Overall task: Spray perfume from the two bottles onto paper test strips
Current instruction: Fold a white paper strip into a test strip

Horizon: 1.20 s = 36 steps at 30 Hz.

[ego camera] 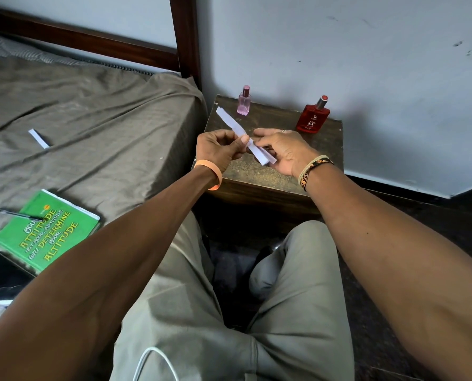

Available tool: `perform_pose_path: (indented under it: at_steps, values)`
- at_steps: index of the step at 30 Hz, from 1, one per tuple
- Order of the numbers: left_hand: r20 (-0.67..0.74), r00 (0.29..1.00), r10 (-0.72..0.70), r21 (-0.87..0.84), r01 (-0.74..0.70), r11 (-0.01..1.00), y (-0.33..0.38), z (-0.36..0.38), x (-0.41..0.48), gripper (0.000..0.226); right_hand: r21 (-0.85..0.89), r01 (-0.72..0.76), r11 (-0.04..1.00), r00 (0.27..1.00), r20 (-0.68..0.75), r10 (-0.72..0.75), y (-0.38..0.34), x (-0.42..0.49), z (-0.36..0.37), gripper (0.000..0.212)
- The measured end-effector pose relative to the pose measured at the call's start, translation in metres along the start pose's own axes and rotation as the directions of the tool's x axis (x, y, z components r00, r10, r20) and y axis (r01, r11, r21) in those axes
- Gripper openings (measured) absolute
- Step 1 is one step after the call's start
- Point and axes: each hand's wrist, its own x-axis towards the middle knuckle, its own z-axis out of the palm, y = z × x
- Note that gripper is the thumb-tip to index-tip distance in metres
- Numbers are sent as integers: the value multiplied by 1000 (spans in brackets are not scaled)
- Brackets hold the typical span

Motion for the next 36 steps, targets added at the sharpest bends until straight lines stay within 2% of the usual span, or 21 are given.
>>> perform_pose_path:
  at_steps: [4,8,11,19,24,27,30,36]
  values:
    - [-3,998,-64,-55,64,996,5,-1,3,9,-4,-39,999,998,59,39,0,-2,1,36]
    - [-120,982,-144,-195,119,974,11,-2,10,13,-73,5,997,997,75,1,3,-2,1,47]
    - [-190,962,-195,-277,138,951,14,-6,13,12,-131,49,990,997,71,-40,1,-5,0,43]
    - [-225,931,-288,-328,206,922,8,-11,14,9,-240,91,967,995,71,-76,1,-6,0,26]
    - [-156,967,-204,-231,165,959,6,-8,14,12,-348,81,934,993,109,-45,3,-3,3,27]
    - [-120,983,-136,-160,116,980,8,-3,12,12,-325,50,945,994,110,-15,2,-3,6,29]
    - [-94,990,-103,-130,90,987,10,0,10,12,-293,20,956,994,107,11,0,-6,8,20]
    - [-2,1000,-23,53,23,998,11,0,3,26,-231,-36,972,990,123,66,-2,-5,6,35]
